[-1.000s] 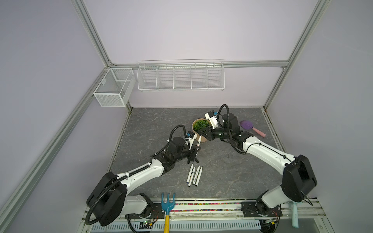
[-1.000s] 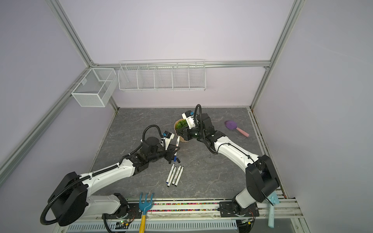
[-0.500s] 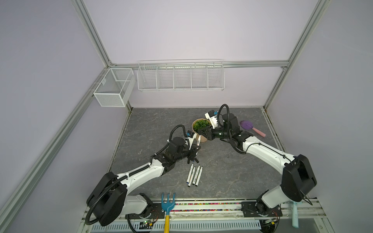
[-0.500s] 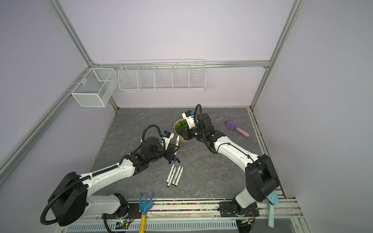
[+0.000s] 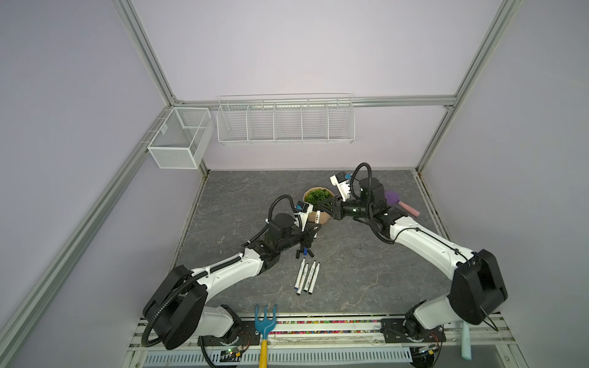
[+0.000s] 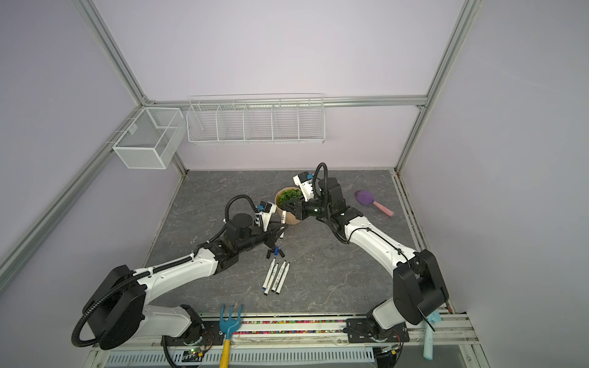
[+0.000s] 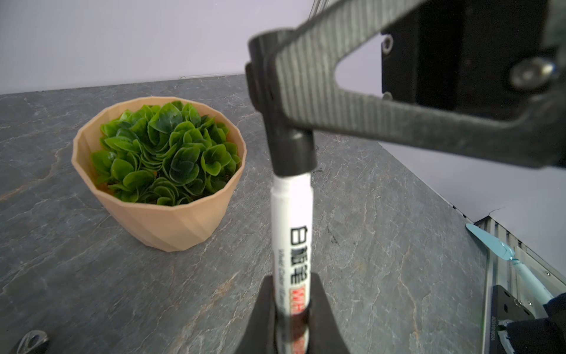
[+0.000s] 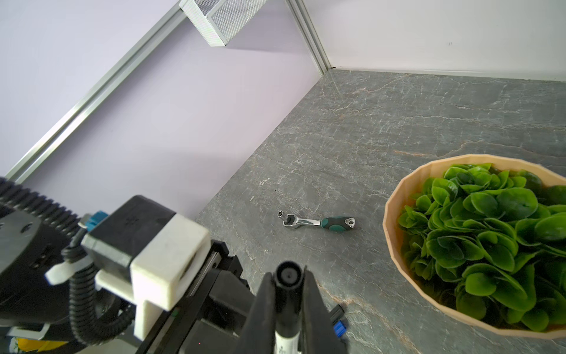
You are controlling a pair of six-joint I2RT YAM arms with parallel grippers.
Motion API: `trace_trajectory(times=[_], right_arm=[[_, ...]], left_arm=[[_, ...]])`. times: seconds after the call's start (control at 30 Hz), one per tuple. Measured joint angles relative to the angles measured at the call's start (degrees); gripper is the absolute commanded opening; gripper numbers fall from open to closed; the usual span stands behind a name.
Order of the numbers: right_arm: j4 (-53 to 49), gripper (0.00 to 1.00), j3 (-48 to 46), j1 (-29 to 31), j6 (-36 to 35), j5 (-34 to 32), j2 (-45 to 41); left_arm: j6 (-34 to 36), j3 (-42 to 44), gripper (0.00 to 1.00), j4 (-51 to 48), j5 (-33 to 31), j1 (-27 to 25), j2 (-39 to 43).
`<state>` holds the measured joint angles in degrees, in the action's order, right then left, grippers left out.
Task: Insert the pens into the pen caps
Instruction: 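Press the black cap down onto the marker tip with the right gripper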
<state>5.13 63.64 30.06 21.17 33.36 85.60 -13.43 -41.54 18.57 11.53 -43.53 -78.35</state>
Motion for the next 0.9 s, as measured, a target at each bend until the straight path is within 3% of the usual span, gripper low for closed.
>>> trace_trajectory(times=[0.47,0.9], right_arm=[[-4.6,0.08,1.2,-2.3,-7.1,4.2,-2.1],[-9.5,0.08,3.0,-2.7,-11.8,5.8,-2.2]], left_arm=[[4.2,-3.4,0.00,-0.5,-0.2,-0.8,-2.2],[12.1,-3.3,0.00,-0.6,-7.2,-2.7,-2.3]])
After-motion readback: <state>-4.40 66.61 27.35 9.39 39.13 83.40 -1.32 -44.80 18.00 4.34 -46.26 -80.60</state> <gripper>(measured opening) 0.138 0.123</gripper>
